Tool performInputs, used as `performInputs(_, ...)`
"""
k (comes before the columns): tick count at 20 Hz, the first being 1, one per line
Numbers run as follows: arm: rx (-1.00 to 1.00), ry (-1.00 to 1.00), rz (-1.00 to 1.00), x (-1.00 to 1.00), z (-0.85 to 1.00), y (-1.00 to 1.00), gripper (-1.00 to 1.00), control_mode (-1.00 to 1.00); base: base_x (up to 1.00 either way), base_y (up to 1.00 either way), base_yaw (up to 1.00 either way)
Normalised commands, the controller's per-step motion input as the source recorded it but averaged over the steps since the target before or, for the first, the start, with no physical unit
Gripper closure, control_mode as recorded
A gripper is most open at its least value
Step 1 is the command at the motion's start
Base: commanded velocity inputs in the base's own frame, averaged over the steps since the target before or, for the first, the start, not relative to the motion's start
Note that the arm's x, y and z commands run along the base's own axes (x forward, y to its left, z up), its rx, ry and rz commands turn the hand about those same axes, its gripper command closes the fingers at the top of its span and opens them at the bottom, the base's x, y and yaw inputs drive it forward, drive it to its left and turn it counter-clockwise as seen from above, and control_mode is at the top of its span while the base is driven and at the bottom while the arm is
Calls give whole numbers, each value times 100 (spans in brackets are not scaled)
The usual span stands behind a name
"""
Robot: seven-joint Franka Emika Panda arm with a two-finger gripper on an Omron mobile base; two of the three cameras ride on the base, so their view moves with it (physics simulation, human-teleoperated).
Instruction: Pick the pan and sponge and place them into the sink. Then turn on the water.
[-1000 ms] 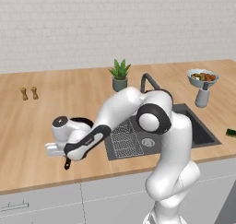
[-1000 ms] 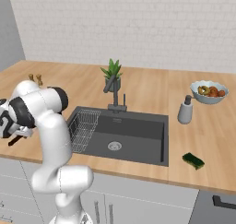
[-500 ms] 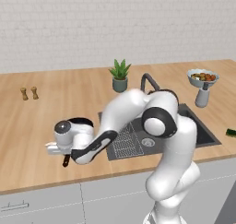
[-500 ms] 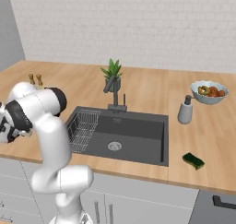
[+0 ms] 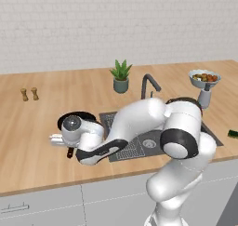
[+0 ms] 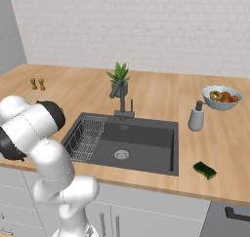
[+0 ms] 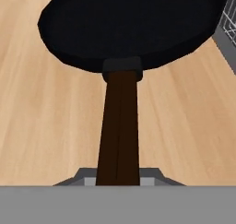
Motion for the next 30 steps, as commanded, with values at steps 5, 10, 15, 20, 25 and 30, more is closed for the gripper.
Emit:
performInputs(5, 2, -10, 0, -12, 93, -10, 100, -100, 0, 0, 0)
performInputs(10, 2, -11, 0, -26, 94, -18, 100, -100, 0, 0, 0)
performInputs(15, 4, -3, 6, -42, 67, -35, 100, -100, 0, 0, 0)
performInputs(20, 2, 0, 12, -38, 47, -53, 100, -100, 0, 0, 0)
performInputs(25, 8, -11, 3, -26, 34, -95, 100, -100, 0, 0, 0)
performInputs(30, 3, -2, 0, -11, 21, -99, 100, -100, 0, 0, 0)
